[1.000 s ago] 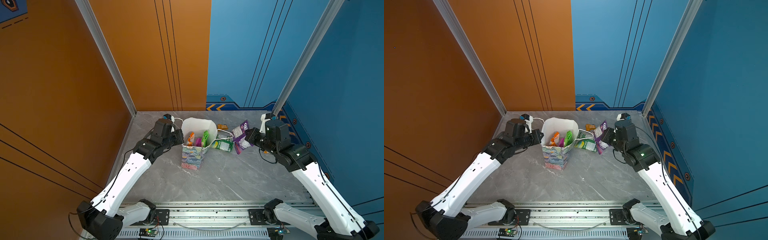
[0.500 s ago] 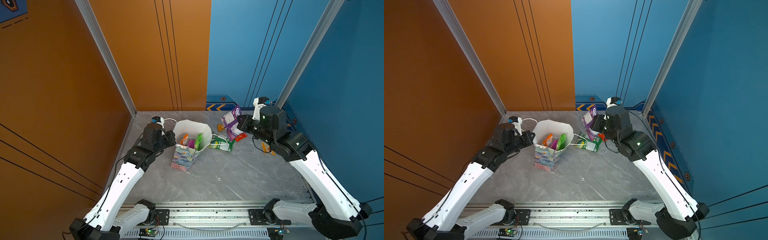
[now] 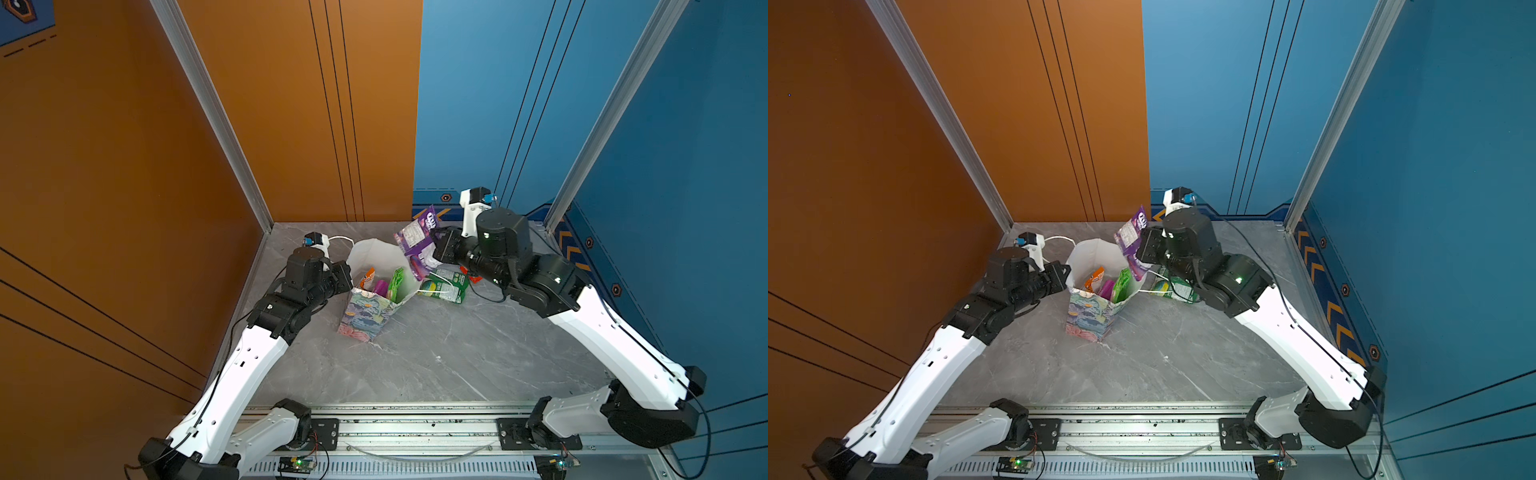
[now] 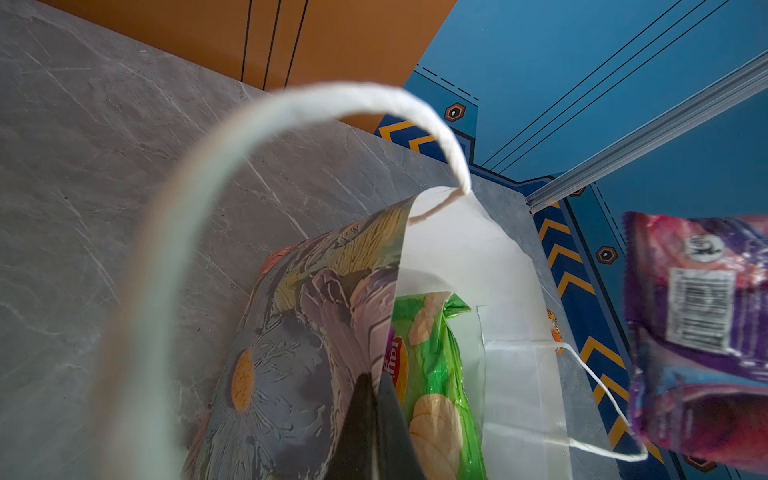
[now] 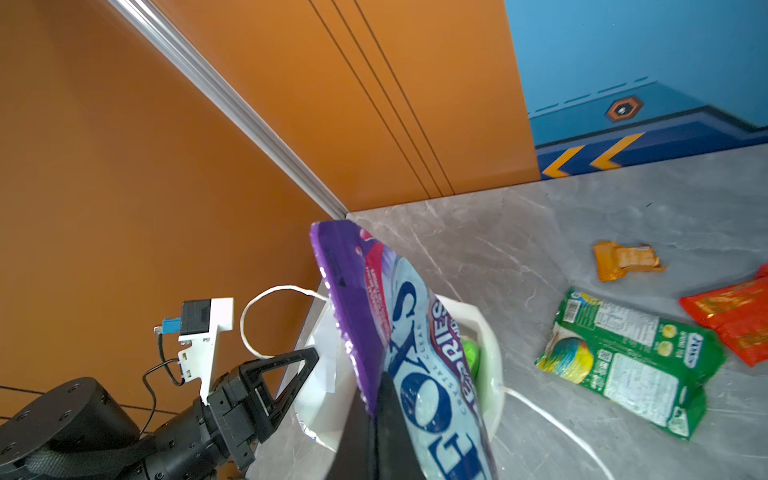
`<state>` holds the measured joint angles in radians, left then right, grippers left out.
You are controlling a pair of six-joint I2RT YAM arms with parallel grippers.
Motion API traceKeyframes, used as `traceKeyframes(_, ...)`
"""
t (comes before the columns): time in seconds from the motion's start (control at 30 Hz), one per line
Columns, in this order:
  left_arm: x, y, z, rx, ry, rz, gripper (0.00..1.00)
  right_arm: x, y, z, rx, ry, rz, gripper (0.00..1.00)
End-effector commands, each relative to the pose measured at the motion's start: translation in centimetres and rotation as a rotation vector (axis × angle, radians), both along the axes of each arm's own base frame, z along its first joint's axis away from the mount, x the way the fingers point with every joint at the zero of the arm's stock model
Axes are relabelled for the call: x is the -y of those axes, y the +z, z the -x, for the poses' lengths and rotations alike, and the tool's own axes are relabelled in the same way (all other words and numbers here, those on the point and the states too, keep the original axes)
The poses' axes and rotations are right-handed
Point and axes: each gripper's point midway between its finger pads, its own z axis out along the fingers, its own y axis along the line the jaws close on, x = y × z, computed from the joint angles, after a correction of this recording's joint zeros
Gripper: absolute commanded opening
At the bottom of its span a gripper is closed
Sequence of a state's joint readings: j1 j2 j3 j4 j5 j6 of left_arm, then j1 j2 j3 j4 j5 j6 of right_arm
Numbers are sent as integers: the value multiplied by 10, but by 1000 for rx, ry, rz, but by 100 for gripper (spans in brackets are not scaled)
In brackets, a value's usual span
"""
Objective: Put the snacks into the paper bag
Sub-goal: 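Carry the purple bag over the paper bag opening held by the left gripper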
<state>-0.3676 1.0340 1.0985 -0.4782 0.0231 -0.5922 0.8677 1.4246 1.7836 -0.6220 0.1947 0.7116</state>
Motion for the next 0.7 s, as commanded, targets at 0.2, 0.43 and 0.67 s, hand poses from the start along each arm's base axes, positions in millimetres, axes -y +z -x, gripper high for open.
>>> traceKeyframes(0.2,19,29,-4,111,-73,32,0,-45,8,4,-6,74,-87,0)
traceKeyframes(0.43,21,29,-3,113,-83,31,0,-76,-18,9,-72,144,-80,0)
traceKeyframes(0.67,13,29,-2,114,-48,17,0,-100,-42,19,-131,225,-40,0)
